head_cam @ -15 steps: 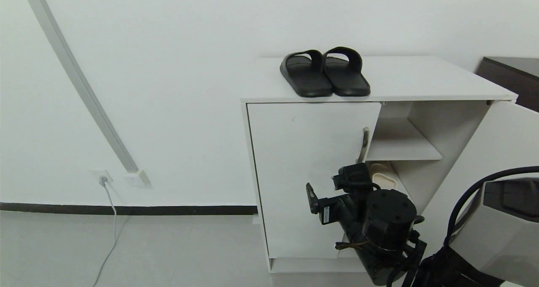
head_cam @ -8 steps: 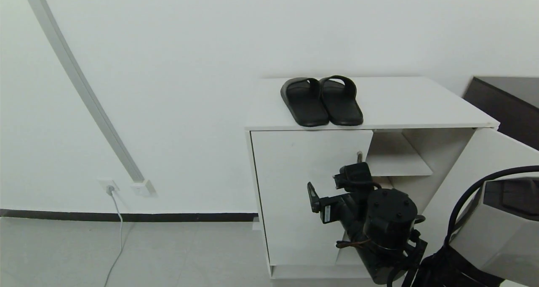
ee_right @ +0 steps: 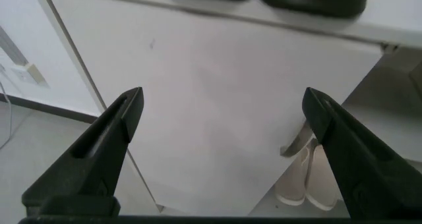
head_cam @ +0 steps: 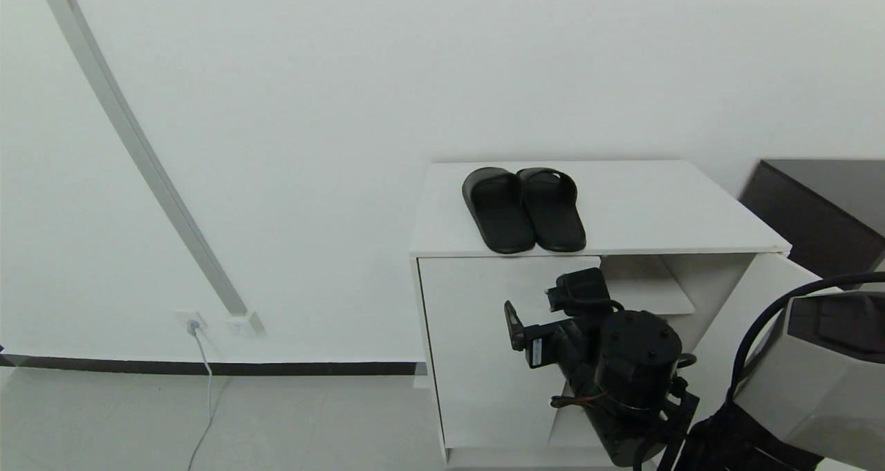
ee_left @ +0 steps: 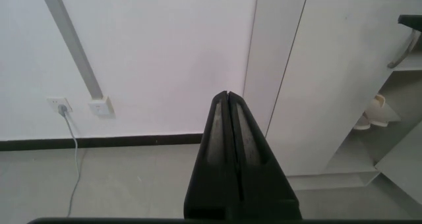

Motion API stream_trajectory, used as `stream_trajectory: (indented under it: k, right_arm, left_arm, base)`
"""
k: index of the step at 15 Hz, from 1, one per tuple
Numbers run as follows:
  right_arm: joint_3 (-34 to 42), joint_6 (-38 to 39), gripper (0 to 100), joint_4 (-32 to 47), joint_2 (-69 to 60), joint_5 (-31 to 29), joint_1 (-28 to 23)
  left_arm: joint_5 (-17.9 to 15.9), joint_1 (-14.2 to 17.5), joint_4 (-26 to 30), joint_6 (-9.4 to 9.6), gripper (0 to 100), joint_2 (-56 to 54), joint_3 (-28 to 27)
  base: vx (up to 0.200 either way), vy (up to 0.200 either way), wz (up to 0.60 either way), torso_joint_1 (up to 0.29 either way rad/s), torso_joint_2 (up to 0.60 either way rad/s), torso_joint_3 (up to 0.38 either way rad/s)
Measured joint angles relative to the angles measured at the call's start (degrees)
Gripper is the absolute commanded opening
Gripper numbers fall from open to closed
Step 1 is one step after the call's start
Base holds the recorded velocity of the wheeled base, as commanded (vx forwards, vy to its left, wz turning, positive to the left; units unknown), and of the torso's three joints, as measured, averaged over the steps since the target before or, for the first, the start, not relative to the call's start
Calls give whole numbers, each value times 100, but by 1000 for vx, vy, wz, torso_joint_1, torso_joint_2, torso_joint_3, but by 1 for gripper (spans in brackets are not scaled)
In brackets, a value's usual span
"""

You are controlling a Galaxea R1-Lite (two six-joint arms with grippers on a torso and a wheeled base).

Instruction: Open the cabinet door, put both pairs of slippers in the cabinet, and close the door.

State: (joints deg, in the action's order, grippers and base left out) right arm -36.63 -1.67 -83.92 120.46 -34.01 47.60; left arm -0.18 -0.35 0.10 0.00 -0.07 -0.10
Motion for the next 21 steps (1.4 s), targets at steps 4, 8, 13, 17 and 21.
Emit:
stream_trajectory:
  k: [4, 8, 13, 17, 21]
  right_arm:
    - [11, 0, 100, -44, 29, 5, -20]
    - [-2, -223, 100, -268, 123, 95, -163]
    - [-820, 112, 100, 2099, -319, 82, -244]
    - [-1893, 1086, 100, 4088, -808, -1, -301]
    - [-2122, 1139, 100, 3807, -747, -30, -560]
  left_arm:
    - [5, 0, -5, 0, 0, 0, 0]
    - [5, 2, 0, 5, 0, 0, 0]
    - [-6, 0, 0, 33, 0, 0, 0]
    - [-6, 2, 0, 29, 0, 0, 0]
    - [-6, 2, 0, 27, 0, 0, 0]
  base:
    - [0, 0, 0, 256, -577, -328]
    - [0, 0, 0, 32, -88, -44]
    - [0, 0, 0, 0, 0, 0]
    - [0, 0, 0, 0, 0, 0]
    - [100, 0, 0, 0, 1, 1]
